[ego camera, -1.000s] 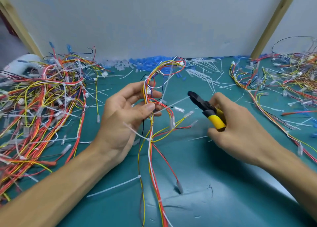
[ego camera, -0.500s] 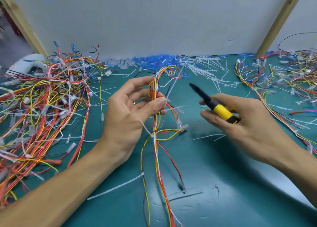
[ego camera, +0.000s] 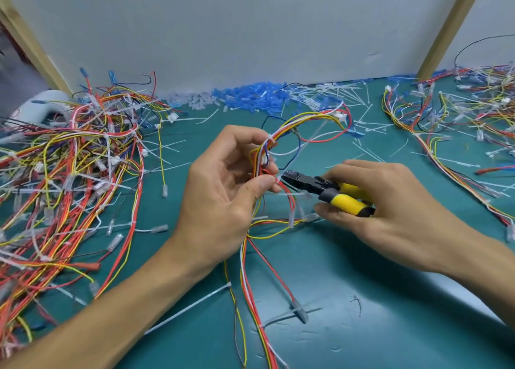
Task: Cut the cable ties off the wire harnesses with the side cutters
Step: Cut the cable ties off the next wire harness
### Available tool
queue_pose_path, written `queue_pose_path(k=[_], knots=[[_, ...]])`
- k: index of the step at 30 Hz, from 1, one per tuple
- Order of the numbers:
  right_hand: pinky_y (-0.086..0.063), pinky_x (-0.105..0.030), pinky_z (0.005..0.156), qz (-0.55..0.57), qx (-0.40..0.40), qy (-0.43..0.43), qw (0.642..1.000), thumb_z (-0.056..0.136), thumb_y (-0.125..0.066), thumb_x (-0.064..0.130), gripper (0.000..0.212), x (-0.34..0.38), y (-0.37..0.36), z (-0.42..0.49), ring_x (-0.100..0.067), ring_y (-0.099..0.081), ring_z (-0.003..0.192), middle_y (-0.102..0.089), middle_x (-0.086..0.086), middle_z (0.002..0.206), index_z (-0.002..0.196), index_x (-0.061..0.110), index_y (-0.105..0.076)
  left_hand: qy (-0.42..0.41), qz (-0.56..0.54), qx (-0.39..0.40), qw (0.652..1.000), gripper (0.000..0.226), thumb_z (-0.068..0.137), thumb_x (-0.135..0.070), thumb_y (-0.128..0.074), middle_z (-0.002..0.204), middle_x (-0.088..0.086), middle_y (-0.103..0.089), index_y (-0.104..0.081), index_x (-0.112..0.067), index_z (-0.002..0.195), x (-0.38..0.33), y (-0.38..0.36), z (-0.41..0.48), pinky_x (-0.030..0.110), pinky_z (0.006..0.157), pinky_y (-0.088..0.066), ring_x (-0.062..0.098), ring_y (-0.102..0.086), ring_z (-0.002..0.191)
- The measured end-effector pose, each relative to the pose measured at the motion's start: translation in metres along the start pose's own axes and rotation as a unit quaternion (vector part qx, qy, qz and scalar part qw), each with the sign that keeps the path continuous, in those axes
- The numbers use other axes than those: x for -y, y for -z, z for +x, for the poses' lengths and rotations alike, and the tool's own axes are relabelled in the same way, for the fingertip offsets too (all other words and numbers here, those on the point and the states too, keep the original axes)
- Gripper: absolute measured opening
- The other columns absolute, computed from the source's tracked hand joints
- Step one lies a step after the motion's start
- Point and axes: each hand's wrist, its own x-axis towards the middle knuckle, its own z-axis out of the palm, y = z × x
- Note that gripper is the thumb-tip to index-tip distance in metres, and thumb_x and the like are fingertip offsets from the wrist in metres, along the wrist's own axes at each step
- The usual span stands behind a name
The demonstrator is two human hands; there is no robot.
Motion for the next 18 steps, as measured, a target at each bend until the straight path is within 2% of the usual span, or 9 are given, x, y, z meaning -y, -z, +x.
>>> queue_pose_path(k=[4, 7, 12, 15, 18], knots=[[-0.045, -0.038, 0.061, -0.008, -0.003, 0.002, 1.0, 0.091, -0.064, 0.053, 0.02, 0.004, 0.0, -0.001, -0.011, -0.054, 0.077, -0.057, 0.013, 0.08, 0.089, 0.035, -0.057, -0.004, -0.003, 0.003, 1.0, 0.042, 0.085, 0.018, -0.058, 0.092, 0.007, -0.062, -0.057, -0.015, 0.112, 0.003, 0.001, 0.0, 0.027, 0.076, -0.057, 0.018, -0.063, 0.083], [-0.048, -0.045, 0.061, -0.001, -0.008, 0.0, 1.0, 0.09, -0.064, 0.054, 0.023, 0.005, 0.001, -0.002, -0.016, -0.055, 0.076, -0.059, 0.01, 0.078, 0.087, 0.033, -0.057, -0.007, -0.006, 0.004, 1.0, 0.043, 0.085, 0.018, -0.058, 0.091, 0.006, -0.061, -0.057, -0.015, 0.112, 0.003, 0.001, 0.0, 0.028, 0.076, -0.057, 0.017, -0.062, 0.083], [-0.045, -0.041, 0.057, 0.001, -0.002, -0.005, 1.0, 0.091, -0.069, 0.049, 0.022, 0.01, 0.004, -0.001, -0.018, -0.051, 0.07, -0.056, 0.008, 0.073, 0.084, 0.033, -0.056, -0.013, -0.003, 0.007, 1.0, 0.044, 0.085, 0.02, -0.059, 0.09, 0.002, -0.06, -0.057, -0.015, 0.112, 0.004, 0.0, -0.001, 0.029, 0.076, -0.057, 0.018, -0.062, 0.084], [-0.036, -0.035, 0.05, 0.005, 0.014, -0.019, 1.0, 0.092, -0.075, 0.039, 0.028, 0.011, 0.006, -0.002, -0.022, -0.037, 0.06, -0.048, 0.0, 0.063, 0.077, 0.027, -0.055, -0.014, 0.002, 0.009, 1.0, 0.046, 0.086, 0.022, -0.059, 0.091, 0.002, -0.06, -0.057, -0.015, 0.113, 0.004, -0.001, -0.002, 0.03, 0.077, -0.057, 0.017, -0.062, 0.084], [-0.03, -0.034, 0.048, 0.013, 0.026, -0.034, 0.999, 0.086, -0.07, 0.038, 0.025, 0.013, 0.011, -0.003, -0.022, -0.029, 0.058, -0.042, -0.006, 0.059, 0.075, 0.02, -0.058, -0.008, 0.015, 0.004, 1.0, 0.045, 0.085, 0.016, -0.063, 0.092, 0.003, -0.059, -0.055, -0.014, 0.117, 0.003, -0.002, -0.002, 0.035, 0.08, -0.058, 0.016, -0.063, 0.085]])
